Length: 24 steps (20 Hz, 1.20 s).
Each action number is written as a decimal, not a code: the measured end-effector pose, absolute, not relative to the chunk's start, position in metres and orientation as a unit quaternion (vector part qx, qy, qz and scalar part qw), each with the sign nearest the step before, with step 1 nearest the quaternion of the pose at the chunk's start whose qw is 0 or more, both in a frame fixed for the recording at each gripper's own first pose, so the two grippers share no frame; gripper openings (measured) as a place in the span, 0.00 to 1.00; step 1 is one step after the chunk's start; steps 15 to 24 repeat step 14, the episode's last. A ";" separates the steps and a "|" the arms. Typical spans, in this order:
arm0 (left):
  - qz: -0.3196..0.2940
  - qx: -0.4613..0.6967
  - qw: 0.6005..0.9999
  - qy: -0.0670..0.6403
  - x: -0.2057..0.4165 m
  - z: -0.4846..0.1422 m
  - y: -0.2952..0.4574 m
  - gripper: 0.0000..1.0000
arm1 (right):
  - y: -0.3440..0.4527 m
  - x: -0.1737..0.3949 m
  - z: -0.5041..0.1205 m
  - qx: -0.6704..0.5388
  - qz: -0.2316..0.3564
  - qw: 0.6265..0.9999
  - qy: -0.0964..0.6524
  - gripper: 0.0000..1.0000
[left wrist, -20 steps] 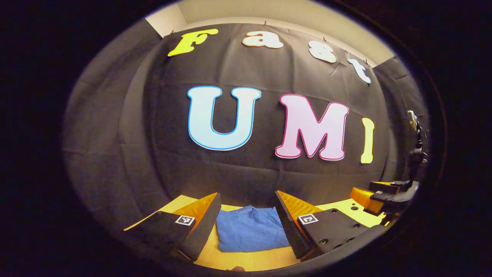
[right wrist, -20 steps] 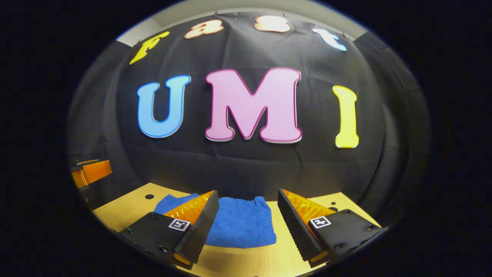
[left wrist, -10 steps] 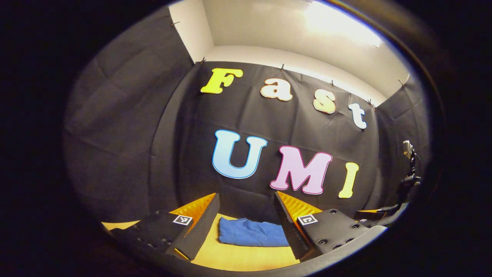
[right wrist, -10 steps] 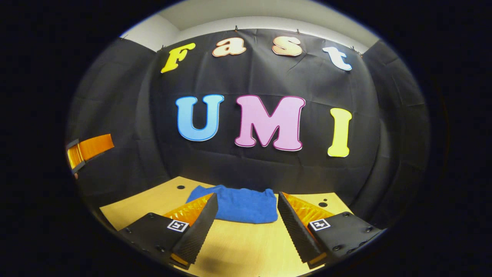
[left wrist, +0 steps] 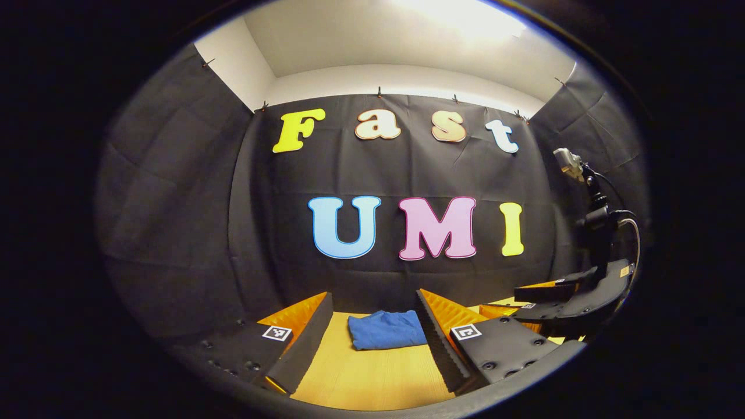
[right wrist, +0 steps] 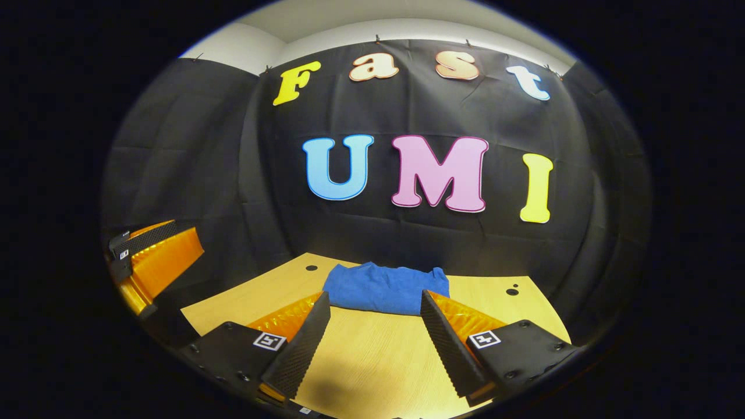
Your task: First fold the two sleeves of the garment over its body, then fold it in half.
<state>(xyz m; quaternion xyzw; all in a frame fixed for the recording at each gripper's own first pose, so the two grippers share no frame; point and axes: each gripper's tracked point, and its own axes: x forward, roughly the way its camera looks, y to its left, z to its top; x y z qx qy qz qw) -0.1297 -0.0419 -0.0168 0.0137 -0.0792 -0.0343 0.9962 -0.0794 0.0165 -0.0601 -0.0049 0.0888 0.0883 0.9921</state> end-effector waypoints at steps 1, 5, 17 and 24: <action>-0.030 0.008 0.996 -0.078 -0.130 -0.018 -0.041 0.82 | 0.017 -0.078 -0.058 -0.010 0.091 0.992 0.087 0.98; -0.005 0.007 0.997 -0.076 -0.129 -0.014 -0.028 0.82 | 0.012 -0.072 -0.041 -0.004 0.090 0.994 0.061 0.98; 0.014 -0.015 0.998 -0.068 -0.137 -0.021 -0.017 0.82 | 0.016 -0.081 -0.050 -0.003 0.097 0.993 0.068 0.98; 0.014 -0.015 0.998 -0.068 -0.137 -0.021 -0.017 0.82 | 0.016 -0.081 -0.050 -0.003 0.097 0.993 0.068 0.98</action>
